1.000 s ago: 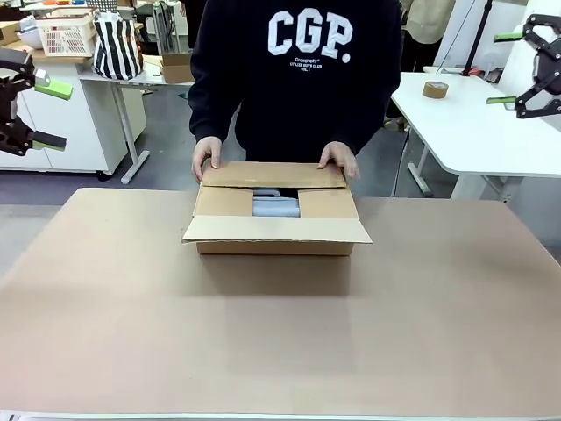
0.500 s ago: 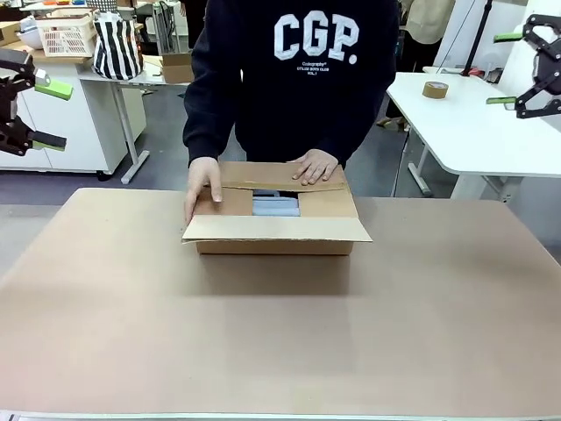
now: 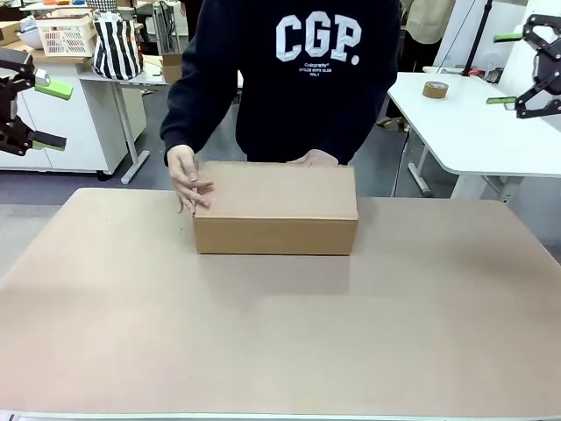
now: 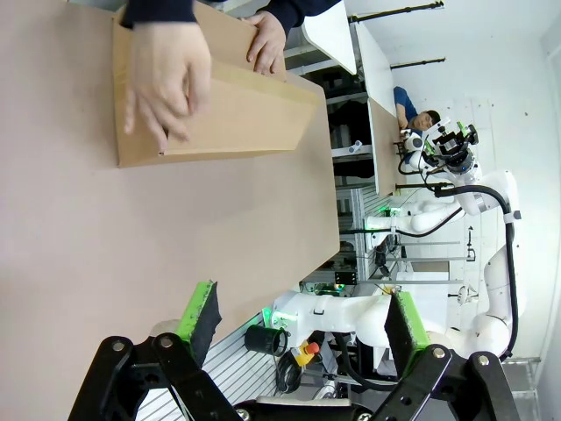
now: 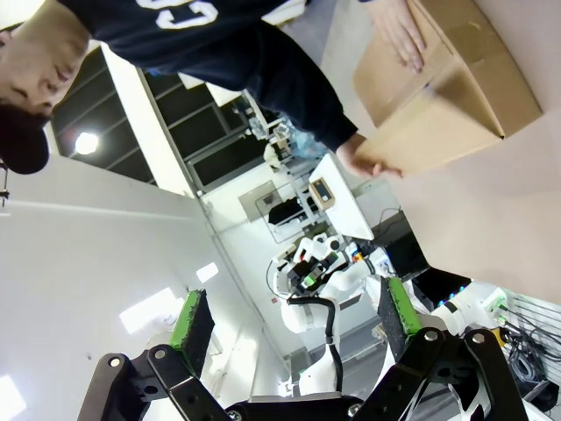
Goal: Pack the gift set into the box.
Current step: Press and hold the closed box until the human finishes sealing it.
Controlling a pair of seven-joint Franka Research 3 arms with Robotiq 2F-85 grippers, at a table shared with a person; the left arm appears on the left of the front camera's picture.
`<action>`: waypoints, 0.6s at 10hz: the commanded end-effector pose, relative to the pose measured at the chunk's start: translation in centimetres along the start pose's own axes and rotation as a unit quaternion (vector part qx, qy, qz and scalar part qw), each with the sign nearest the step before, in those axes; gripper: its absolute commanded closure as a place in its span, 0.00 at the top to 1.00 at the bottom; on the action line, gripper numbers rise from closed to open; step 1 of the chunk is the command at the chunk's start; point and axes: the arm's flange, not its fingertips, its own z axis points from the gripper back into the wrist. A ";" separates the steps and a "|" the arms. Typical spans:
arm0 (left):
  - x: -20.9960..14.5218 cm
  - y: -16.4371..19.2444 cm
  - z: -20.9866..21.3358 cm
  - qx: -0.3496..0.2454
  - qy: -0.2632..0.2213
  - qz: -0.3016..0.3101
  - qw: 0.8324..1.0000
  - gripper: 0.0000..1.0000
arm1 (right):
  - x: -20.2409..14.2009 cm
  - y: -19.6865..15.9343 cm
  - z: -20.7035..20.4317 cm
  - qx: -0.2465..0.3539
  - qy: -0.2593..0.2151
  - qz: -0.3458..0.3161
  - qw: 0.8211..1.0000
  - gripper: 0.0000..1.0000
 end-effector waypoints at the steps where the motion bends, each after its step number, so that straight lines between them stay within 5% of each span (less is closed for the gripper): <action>1: 0.0 -0.2 0.1 -0.006 0.000 -0.004 1.000 1.00 | 0.1 0.3 0.2 -0.006 0.004 0.003 1.000 1.00; 6: 0.0 -0.2 0.1 -0.006 0.000 -0.004 1.000 1.00 | 0.1 0.3 0.2 -0.006 0.004 0.003 1.000 1.00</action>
